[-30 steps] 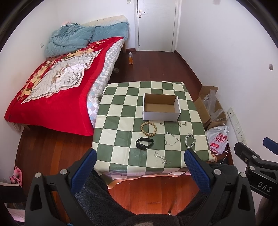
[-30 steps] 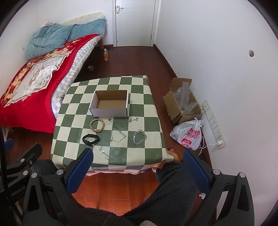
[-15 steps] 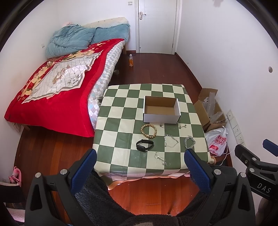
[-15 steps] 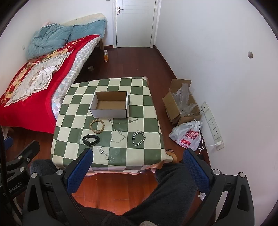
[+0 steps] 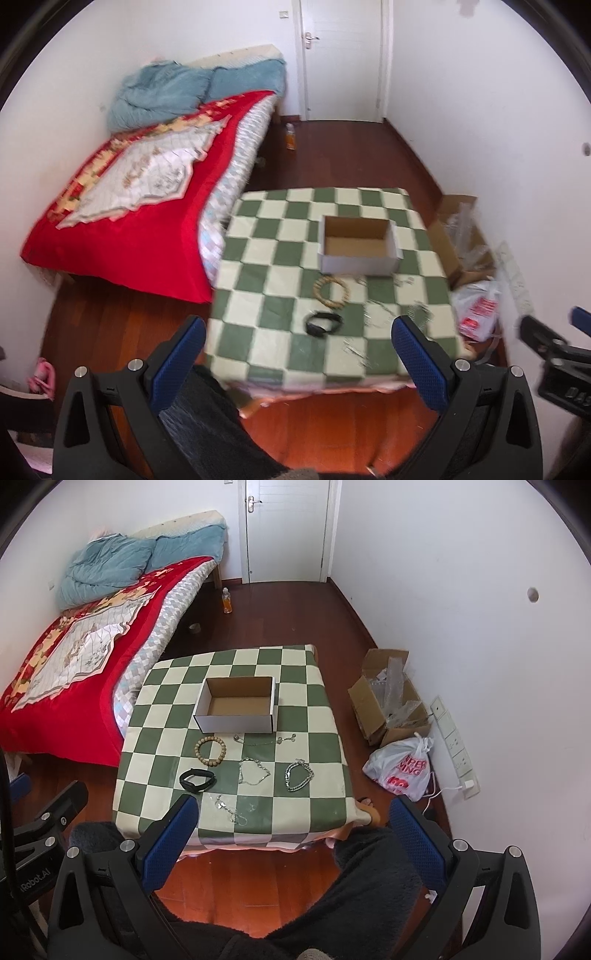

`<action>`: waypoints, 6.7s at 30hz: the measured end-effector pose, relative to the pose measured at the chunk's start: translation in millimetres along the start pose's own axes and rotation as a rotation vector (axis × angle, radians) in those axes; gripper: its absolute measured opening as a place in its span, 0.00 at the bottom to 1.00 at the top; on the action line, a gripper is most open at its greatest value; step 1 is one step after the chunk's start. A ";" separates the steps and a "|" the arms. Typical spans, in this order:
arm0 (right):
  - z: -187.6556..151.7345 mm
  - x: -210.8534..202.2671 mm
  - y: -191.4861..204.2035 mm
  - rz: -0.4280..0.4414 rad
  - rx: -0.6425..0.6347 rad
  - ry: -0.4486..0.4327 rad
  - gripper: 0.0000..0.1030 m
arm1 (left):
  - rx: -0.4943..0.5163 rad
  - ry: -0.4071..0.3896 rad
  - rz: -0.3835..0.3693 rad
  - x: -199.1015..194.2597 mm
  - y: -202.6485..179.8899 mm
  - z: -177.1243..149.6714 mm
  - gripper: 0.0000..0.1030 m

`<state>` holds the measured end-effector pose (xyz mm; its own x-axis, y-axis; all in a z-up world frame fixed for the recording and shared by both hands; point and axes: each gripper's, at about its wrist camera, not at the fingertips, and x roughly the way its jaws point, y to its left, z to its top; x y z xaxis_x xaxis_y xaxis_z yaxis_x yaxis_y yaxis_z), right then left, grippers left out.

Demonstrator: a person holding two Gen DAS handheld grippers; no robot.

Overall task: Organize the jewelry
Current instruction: 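Grasp the black watch band with the left tool while the right tool grasps the thick silver chain bracelet, then carry the black band with the left tool into the box while the right tool carries the silver chain in, then open both tools inside the box and lift them away, then grasp the wooden bead bracelet with the left tool while the right tool grasps the silver link bracelet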

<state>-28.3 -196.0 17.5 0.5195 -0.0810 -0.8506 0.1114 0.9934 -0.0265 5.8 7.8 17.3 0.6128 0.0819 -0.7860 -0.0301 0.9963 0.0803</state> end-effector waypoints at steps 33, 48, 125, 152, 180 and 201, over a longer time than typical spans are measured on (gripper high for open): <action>-17.6 375.3 -74.5 -0.050 0.248 0.461 0.76 | -0.004 0.577 0.089 342.0 0.1 -45.4 0.86; -20.2 383.4 -28.7 -0.040 0.140 0.392 0.08 | -0.045 0.571 0.030 353.1 -7.2 -49.2 0.14; 205.1 399.9 62.0 0.063 -0.053 0.345 0.86 | -0.066 0.387 -0.035 370.9 -13.5 155.3 1.00; 126.2 287.1 62.7 0.030 -0.073 0.101 1.00 | -0.046 0.060 0.053 214.9 6.1 74.3 1.00; 2.2 385.1 19.1 0.086 0.072 0.419 0.66 | -0.089 0.446 0.126 327.7 11.8 -32.7 0.99; -1.9 394.5 -8.7 0.082 0.101 0.423 0.08 | -0.026 0.489 -0.030 368.2 -31.3 -21.1 0.07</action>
<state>174.0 -236.4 -318.8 0.1398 0.0585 -0.9885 0.1778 0.9805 0.0832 215.7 7.3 -287.6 0.1714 0.0493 -0.9840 -0.0418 0.9982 0.0428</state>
